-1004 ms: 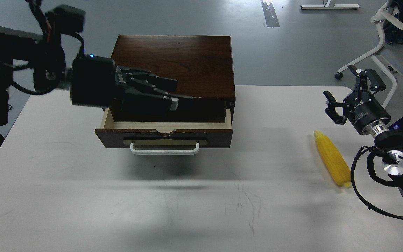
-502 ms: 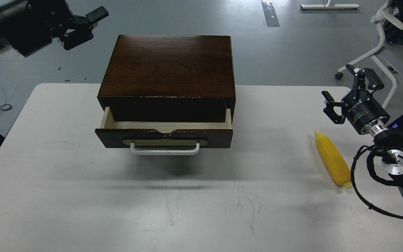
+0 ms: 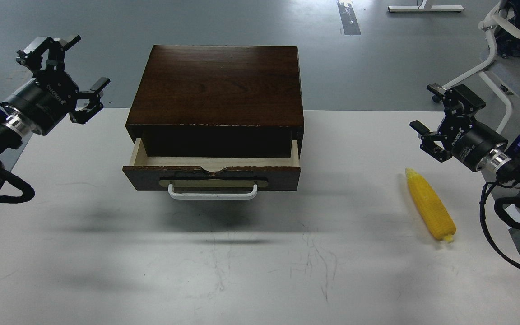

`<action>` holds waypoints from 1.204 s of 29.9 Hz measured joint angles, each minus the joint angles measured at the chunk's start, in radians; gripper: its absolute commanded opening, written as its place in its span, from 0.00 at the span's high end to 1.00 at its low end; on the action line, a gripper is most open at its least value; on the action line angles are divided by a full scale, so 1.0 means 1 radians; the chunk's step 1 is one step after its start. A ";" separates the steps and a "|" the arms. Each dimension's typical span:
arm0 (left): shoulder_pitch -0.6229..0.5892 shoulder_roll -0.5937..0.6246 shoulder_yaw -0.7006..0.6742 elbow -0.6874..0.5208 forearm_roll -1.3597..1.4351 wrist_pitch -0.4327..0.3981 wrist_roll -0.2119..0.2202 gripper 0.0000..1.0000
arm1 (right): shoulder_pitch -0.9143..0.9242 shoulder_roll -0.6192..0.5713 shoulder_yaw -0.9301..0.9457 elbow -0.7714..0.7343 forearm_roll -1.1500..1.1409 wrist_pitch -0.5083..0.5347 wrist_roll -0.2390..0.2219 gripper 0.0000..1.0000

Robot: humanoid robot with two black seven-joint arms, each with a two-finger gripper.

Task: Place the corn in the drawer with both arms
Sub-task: 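Lower the right gripper onto the yellow corn cob and grasp it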

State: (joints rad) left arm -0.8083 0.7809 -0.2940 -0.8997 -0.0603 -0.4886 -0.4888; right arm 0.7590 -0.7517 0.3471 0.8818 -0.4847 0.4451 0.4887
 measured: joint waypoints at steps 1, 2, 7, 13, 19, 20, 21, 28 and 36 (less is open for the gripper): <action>0.003 -0.005 -0.004 0.000 0.000 0.000 0.000 0.02 | 0.019 -0.024 -0.021 0.012 -0.063 0.000 0.000 0.00; 0.005 -0.010 -0.006 0.000 0.001 0.000 0.000 0.02 | 0.037 -0.045 -0.043 0.022 -0.132 0.000 0.000 0.00; 0.007 -0.019 -0.011 -0.005 0.005 0.000 0.000 0.02 | 0.098 -0.120 -0.144 0.040 -0.506 -0.020 0.000 0.00; 0.007 -0.020 -0.029 -0.010 0.008 0.000 0.000 0.02 | 0.106 -0.144 -0.259 0.030 -0.802 -0.141 0.000 0.00; 0.003 -0.023 -0.035 -0.010 0.010 0.000 0.000 0.02 | 0.108 -0.144 -0.308 0.015 -0.844 -0.189 0.000 0.00; 0.002 -0.024 -0.035 -0.010 0.010 0.000 0.000 0.02 | 0.108 -0.142 -0.310 0.010 -0.847 -0.190 0.000 0.00; 0.001 -0.025 -0.035 -0.010 0.010 0.000 0.000 0.02 | 0.108 -0.140 -0.313 0.005 -0.849 -0.190 0.000 0.00; 0.000 -0.026 -0.036 -0.010 0.010 0.000 0.000 0.02 | 0.134 -0.112 -0.395 -0.001 -0.852 -0.191 0.000 0.00; -0.003 -0.026 -0.051 -0.011 0.010 0.000 0.000 0.02 | 0.140 -0.049 -0.441 -0.005 -0.852 -0.191 0.000 0.08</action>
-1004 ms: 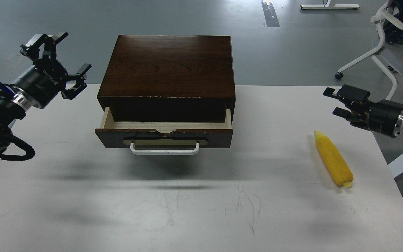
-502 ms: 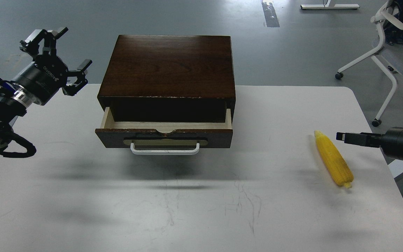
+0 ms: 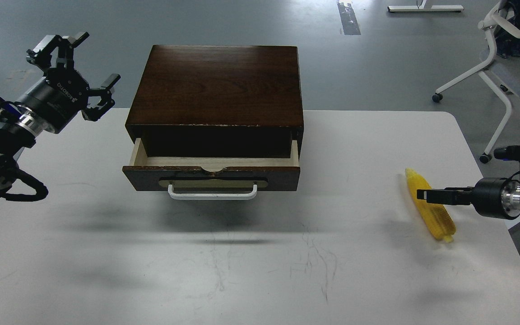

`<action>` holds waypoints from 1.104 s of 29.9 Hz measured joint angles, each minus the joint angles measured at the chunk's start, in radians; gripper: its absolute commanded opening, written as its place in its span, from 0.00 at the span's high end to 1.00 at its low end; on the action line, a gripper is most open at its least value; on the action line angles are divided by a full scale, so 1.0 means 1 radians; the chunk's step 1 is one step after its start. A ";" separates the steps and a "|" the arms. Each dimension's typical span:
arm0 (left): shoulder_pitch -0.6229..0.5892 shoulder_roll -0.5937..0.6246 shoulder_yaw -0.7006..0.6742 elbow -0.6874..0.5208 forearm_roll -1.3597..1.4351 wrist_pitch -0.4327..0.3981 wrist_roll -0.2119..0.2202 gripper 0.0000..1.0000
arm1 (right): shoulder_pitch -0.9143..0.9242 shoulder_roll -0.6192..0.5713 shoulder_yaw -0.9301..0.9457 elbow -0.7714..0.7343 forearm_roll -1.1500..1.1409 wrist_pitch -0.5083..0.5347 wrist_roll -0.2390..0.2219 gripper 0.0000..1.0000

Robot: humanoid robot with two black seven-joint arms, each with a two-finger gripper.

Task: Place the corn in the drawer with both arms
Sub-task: 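Lower the right gripper onto the yellow corn cob and grasp it, then lift the corn cob with the right gripper over the box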

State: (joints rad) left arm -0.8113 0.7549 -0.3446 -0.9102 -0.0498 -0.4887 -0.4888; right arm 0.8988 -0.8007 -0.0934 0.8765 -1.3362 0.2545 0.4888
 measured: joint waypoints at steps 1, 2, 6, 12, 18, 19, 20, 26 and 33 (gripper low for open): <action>0.000 0.000 -0.001 0.000 0.000 0.000 0.000 0.02 | 0.000 0.002 -0.004 0.000 0.000 0.000 0.000 0.09; 0.000 0.001 -0.002 0.000 0.000 0.000 0.000 0.02 | 0.000 0.003 -0.009 0.000 0.000 0.000 0.000 0.14; 0.000 0.001 -0.005 0.000 0.001 0.000 0.000 0.02 | 0.001 0.004 -0.036 -0.001 0.000 0.000 0.000 0.48; 0.001 0.001 -0.005 0.000 0.001 0.000 0.000 0.02 | 0.002 0.005 -0.067 -0.001 0.000 0.000 0.000 0.93; 0.001 0.003 -0.007 -0.001 0.001 0.000 0.000 0.02 | 0.012 0.006 -0.070 0.003 0.000 -0.001 0.000 1.00; 0.001 0.003 -0.007 -0.001 0.001 0.000 0.000 0.02 | 0.018 0.006 -0.070 0.004 0.000 -0.001 0.000 1.00; 0.000 0.004 -0.007 -0.001 0.001 0.000 0.000 0.02 | 0.024 0.006 -0.070 0.005 0.001 -0.001 0.000 1.00; 0.000 0.005 -0.010 -0.001 0.001 0.000 0.000 0.02 | 0.108 0.005 -0.070 0.023 0.002 -0.002 0.000 1.00; -0.001 0.004 -0.017 -0.001 0.001 0.000 0.000 0.02 | 0.341 0.035 -0.137 0.059 0.005 0.009 0.000 1.00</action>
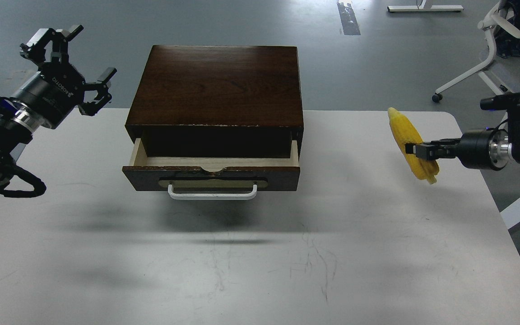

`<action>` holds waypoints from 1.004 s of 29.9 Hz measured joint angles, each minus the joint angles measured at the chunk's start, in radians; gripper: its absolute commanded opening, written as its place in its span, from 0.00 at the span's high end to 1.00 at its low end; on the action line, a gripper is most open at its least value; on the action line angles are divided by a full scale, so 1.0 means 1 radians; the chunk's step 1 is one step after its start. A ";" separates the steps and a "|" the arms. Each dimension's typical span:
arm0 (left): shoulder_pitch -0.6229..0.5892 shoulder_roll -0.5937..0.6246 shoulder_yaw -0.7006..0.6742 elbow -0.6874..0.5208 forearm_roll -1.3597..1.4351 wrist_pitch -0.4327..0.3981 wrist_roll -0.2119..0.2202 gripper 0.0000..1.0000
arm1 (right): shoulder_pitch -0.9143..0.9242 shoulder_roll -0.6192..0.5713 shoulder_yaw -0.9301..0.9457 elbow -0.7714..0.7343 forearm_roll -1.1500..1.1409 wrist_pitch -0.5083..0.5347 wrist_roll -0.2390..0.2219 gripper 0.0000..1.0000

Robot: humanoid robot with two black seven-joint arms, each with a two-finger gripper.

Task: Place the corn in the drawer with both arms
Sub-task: 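Lift the corn cob with the right gripper over the box, then lower the corn cob into the open drawer with the right gripper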

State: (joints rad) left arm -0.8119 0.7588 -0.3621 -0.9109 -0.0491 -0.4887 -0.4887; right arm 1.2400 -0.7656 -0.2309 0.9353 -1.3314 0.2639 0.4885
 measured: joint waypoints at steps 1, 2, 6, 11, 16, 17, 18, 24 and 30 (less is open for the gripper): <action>0.000 -0.001 0.000 -0.001 0.000 0.000 0.000 0.02 | 0.043 0.016 -0.025 0.006 0.002 0.000 0.000 1.00; 0.000 -0.001 0.000 -0.001 0.000 0.000 0.000 0.02 | 0.093 0.035 -0.057 0.013 0.005 0.000 0.000 1.00; -0.001 0.003 0.000 0.000 0.000 0.000 0.000 0.02 | 0.266 0.128 -0.164 0.032 0.010 0.000 0.000 1.00; -0.002 0.009 0.000 -0.002 0.000 0.000 0.000 0.02 | 0.421 0.271 -0.232 0.034 0.006 0.000 0.000 1.00; -0.004 0.013 -0.004 -0.003 0.000 0.000 0.000 0.02 | 0.546 0.407 -0.300 0.043 0.000 -0.005 0.000 1.00; -0.004 0.014 -0.004 -0.003 0.000 0.000 0.000 0.02 | 0.563 0.426 -0.308 0.050 -0.001 -0.006 0.000 1.00; -0.005 0.014 -0.004 -0.003 0.000 0.000 0.000 0.02 | 0.580 0.443 -0.313 0.060 -0.002 -0.008 0.000 1.00; -0.006 0.021 -0.005 -0.015 0.000 0.000 0.000 0.02 | 0.666 0.515 -0.322 0.159 -0.020 -0.012 0.000 1.00; -0.006 0.034 -0.005 -0.026 0.000 0.000 0.000 0.02 | 0.685 0.564 -0.329 0.202 -0.091 -0.054 0.000 1.00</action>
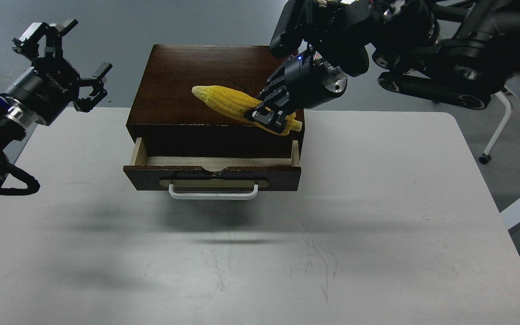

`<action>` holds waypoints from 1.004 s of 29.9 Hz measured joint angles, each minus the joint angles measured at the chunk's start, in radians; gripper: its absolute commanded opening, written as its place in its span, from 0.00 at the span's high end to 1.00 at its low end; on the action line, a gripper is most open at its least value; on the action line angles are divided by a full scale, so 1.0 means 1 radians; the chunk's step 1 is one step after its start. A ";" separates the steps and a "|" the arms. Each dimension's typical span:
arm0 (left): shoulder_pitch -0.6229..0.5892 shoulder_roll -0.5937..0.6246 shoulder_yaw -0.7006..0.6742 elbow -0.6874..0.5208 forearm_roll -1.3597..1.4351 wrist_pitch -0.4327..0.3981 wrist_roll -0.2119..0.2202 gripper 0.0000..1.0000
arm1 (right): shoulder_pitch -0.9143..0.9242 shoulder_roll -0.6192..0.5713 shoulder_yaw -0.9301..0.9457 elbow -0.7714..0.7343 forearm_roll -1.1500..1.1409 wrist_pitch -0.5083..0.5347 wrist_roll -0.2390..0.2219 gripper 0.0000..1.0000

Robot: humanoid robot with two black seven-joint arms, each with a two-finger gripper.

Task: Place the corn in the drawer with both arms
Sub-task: 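Lower the corn cob into the open drawer with the right gripper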

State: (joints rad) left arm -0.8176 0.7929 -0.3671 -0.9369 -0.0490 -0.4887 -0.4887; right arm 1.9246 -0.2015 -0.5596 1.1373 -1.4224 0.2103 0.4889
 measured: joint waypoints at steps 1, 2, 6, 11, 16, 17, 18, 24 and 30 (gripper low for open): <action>0.000 0.002 0.000 -0.001 0.000 0.000 0.000 0.02 | 0.000 0.010 -0.009 0.000 -0.009 -0.013 0.000 1.00; 0.000 0.005 -0.003 -0.002 0.000 0.000 0.000 0.02 | 0.000 0.020 -0.019 0.000 -0.016 -0.027 0.000 1.00; 0.000 0.022 -0.012 -0.014 0.000 0.000 0.000 0.02 | 0.001 0.066 -0.071 0.000 -0.030 -0.101 0.000 1.00; 0.000 0.040 -0.015 -0.022 0.000 0.000 0.000 0.02 | 0.001 0.118 -0.109 -0.004 -0.044 -0.156 0.000 1.00; 0.001 0.052 -0.018 -0.029 0.000 0.000 0.000 0.02 | 0.001 0.147 -0.116 -0.018 -0.063 -0.170 0.000 1.00; 0.001 0.056 -0.018 -0.032 -0.001 0.000 0.000 0.02 | 0.001 0.150 -0.117 -0.020 -0.068 -0.170 0.000 1.00; 0.001 0.058 -0.018 -0.033 -0.001 0.000 0.000 0.02 | 0.001 0.150 -0.118 -0.023 -0.076 -0.170 0.000 1.00; 0.002 0.064 -0.019 -0.036 -0.003 0.000 0.000 0.02 | -0.003 0.153 -0.146 -0.044 -0.100 -0.175 0.000 1.00; 0.002 0.066 -0.020 -0.036 -0.005 0.000 0.000 0.02 | -0.013 0.151 -0.162 -0.059 -0.102 -0.186 0.000 1.00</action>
State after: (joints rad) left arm -0.8161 0.8590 -0.3869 -0.9726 -0.0543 -0.4887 -0.4887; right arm 1.9116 -0.0503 -0.7213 1.0786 -1.5247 0.0242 0.4886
